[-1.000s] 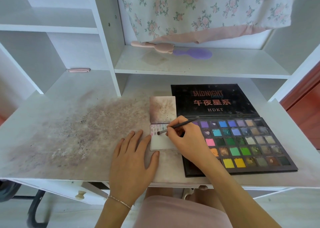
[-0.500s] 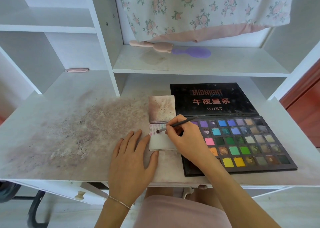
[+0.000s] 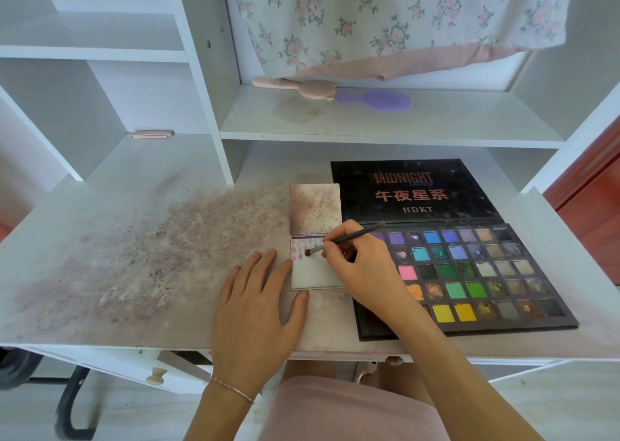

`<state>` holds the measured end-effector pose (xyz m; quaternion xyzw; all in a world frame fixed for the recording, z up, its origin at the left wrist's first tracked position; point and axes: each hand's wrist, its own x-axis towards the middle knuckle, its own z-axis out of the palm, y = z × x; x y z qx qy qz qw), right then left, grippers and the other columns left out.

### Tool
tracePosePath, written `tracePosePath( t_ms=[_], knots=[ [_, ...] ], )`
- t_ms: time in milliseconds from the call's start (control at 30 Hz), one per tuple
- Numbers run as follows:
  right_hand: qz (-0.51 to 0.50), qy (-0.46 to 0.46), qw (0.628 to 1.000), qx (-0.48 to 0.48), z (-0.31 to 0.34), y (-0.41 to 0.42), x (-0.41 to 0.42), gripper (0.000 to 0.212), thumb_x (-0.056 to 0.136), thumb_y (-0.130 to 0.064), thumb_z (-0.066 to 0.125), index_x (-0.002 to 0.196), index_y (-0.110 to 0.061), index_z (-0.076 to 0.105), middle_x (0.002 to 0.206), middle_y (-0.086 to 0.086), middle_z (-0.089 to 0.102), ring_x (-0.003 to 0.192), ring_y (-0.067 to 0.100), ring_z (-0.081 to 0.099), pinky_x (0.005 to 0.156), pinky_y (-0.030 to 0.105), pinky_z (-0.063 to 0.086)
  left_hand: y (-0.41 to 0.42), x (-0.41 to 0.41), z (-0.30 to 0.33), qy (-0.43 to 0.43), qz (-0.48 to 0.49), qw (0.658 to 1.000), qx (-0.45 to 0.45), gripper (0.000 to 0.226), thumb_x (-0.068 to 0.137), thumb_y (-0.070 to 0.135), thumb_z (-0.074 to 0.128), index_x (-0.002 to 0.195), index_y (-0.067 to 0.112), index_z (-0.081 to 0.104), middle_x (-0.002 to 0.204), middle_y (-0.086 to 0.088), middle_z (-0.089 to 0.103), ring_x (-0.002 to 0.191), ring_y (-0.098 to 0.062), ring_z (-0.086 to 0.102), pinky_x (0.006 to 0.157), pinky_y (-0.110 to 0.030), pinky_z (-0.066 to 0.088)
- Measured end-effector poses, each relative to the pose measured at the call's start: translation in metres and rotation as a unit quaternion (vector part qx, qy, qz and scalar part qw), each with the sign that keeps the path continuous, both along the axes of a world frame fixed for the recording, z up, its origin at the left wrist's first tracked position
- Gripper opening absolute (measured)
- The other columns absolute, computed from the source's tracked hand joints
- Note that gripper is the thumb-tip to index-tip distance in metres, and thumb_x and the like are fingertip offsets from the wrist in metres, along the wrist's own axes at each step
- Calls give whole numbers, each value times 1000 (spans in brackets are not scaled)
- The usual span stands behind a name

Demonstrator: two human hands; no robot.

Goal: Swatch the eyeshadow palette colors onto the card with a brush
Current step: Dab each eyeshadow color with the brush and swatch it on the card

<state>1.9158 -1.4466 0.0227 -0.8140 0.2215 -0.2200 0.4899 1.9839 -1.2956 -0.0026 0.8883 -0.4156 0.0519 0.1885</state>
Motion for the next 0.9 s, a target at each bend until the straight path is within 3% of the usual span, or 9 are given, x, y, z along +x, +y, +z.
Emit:
tracePosePath(
  t_ms=[167,300,367,433,667,900],
  knots=[
    [5,0,1000,0,0,0,-1,24,86,-15,56,76,-35,48,78,-11,59,74,0,58,63,5,45,0,0,1,-1,1,1000,2,54,83,48,36,117,16,64,125,-8,60,121,-27,52,101,-46,37],
    [-19,-31,999,19,0,-1,-1,23,88,-13,54,81,-35,50,82,-5,63,81,10,63,70,16,52,1,0,1,3,2,1000,6,55,83,49,36,116,17,64,126,-7,60,120,-27,53,101,-46,36],
    [-28,-54,998,33,1,-1,-3,24,88,-11,52,85,-35,51,81,-10,63,81,5,63,71,15,52,0,0,1,4,2,1000,6,54,82,49,36,116,17,64,125,-7,60,120,-27,53,101,-46,35],
    [-37,-75,995,45,3,-2,-8,25,89,-8,51,88,-32,54,80,-11,63,80,-1,62,72,13,51,0,0,2,5,3,1000,3,54,82,49,36,115,17,64,125,-7,60,119,-27,53,101,-46,35],
    [-81,-120,988,62,15,-18,-42,25,88,2,48,86,-19,61,71,-5,65,66,7,61,63,19,50,0,0,2,2,1,1000,-1,55,82,49,36,114,15,65,124,-9,61,119,-29,54,101,-46,34],
    [-172,-106,979,27,12,-40,-88,29,90,1,45,78,-23,57,72,-5,60,67,-5,59,59,6,47,0,0,0,1,-2,1000,-3,57,83,49,35,116,13,64,125,-10,60,119,-31,53,101,-46,33]
  ],
)
